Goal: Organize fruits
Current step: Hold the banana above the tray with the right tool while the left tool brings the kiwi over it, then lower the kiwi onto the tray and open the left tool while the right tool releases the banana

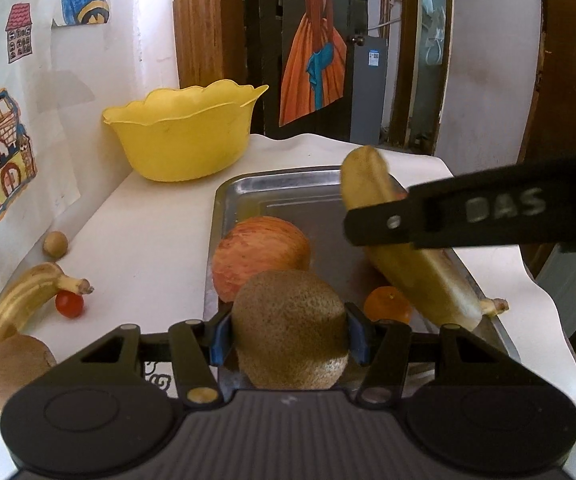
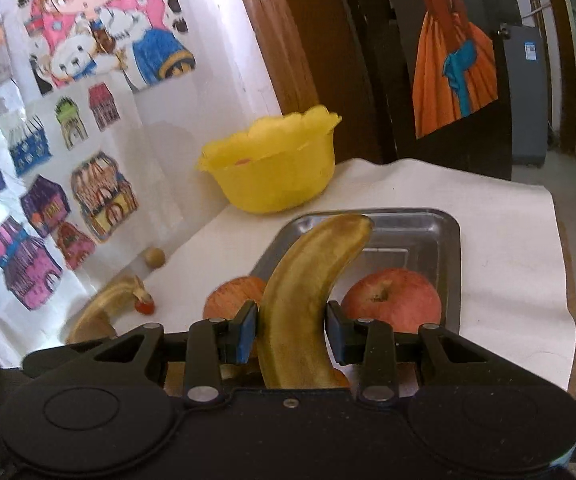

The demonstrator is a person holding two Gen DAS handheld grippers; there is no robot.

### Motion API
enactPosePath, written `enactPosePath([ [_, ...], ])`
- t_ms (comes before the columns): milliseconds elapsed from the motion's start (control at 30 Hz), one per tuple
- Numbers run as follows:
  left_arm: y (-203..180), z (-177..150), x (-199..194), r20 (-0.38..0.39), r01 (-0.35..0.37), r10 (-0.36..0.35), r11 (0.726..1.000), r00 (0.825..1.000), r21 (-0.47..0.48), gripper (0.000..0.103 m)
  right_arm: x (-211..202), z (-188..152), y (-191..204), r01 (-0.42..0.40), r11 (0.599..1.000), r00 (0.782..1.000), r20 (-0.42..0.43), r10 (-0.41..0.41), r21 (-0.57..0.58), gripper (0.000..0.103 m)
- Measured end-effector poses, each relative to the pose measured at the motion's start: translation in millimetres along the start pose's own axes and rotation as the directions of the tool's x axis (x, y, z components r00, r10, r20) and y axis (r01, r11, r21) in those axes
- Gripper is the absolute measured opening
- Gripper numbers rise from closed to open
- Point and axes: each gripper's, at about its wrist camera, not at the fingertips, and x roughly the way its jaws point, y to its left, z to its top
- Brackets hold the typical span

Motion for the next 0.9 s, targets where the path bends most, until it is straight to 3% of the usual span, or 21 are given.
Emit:
enactPosePath([
  [333,-3.1,-0.4,6.0,-0.009,0.006,-0.006,1.000,1.000,-0.001,0.060,22.7,-0.9,3.3,0.040,0.998,0.997,-0.063,-0.043,-0.038,0.039],
  [567,-0.4,-0.3,3.3,-0.007,0.011,-0.011,1.000,1.000,-0.005,0.064,17.1,2.0,10.1,0.047,0.996,0.998,-0.028,-0.050,-0.079,0.042],
  [833,10.4,0.2,-16.0,0.045,0.012,-0.011,1.000,0.999,-0.016,0.085,-8.5,3.0,16.5,0.101,0.990,0.994,0.041,-0.097,-0.095,0.065],
  [900,15.9,-0.5,-24.9,0.064,0.000,0.001,1.000,0.998,-0.023,0.091,-16.9,2.1,18.9,0.113,0.990,0.992,0.061,-0.108,-0.089,0.080],
])
